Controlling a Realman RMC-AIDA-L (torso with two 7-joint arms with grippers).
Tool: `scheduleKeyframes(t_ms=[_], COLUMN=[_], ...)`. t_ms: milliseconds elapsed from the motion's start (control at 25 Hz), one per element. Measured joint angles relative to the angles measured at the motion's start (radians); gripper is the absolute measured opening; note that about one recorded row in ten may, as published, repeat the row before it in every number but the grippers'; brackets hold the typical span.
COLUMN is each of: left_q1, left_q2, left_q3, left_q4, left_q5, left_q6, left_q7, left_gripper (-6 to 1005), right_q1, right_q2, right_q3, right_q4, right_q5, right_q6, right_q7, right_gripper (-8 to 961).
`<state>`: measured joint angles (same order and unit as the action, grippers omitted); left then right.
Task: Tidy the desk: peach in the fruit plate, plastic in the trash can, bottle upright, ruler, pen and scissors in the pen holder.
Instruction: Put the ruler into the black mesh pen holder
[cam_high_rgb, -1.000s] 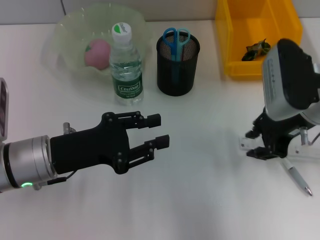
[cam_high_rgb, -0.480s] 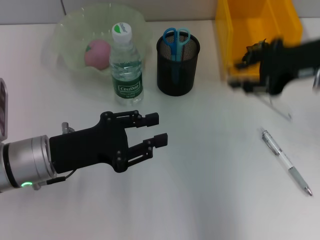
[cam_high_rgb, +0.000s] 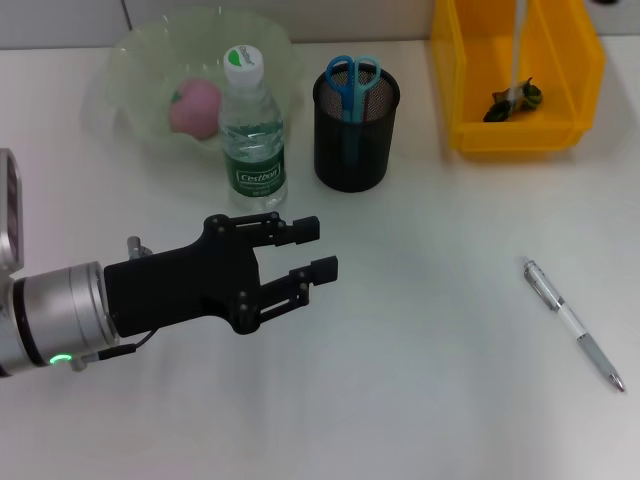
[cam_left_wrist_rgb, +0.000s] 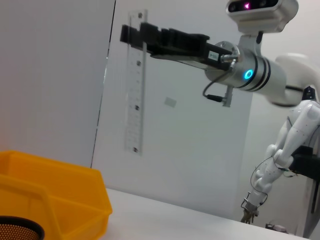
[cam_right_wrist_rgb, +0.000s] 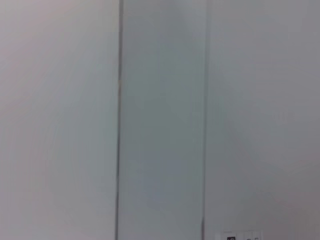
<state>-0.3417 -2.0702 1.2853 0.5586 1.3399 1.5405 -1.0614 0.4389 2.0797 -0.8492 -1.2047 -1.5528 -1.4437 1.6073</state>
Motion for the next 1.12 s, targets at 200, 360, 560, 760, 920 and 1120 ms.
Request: scheduleKeyframes(t_ms=[200, 360, 560, 760, 920, 1120], left_q1=[-0.006, -0.013, -0.023, -0.038, -0.039, -0.042], left_q2=[-0.001, -0.001, -0.002, -0.002, -0.002, -0.002], left_q3=[0.0, 0.0, -0.001, 0.0, 0.0, 0.003], left_q4=[0.0, -0.006, -0.015, -0.026, -0.026, -0.026], left_q5=[0.0, -0.001, -0.002, -0.003, -0.003, -0.002], left_q6=[-0.007, -0.008, -0.028, -0.036, -0.036, -0.044], left_q7=[0.0, 0.0, 0.0, 0.0, 0.0, 0.0], left_gripper=[456, 456, 455, 455, 456, 457], right_q1=[0.06, 0.118, 0.209, 0.276, 0.303, 0.323], right_q2=[-0.002, -0.002, 0.0, 0.002, 0.005, 0.008], right_q3=[0.002, 0.003, -0.007, -0.014, -0.058, -0.076], right_q4=[0.263, 0.427, 0.607, 0.735, 0.784, 0.833], right_q5=[0.183, 0.261, 0.285, 0.281, 0.285, 0.289], right_q6=[0.041, 0.077, 0.134, 0.177, 0.219, 0.248], right_q7=[-0.177, -0.268, -0.378, -0.457, -0.516, -0.583], right_gripper=[385, 385, 386, 386, 386, 385])
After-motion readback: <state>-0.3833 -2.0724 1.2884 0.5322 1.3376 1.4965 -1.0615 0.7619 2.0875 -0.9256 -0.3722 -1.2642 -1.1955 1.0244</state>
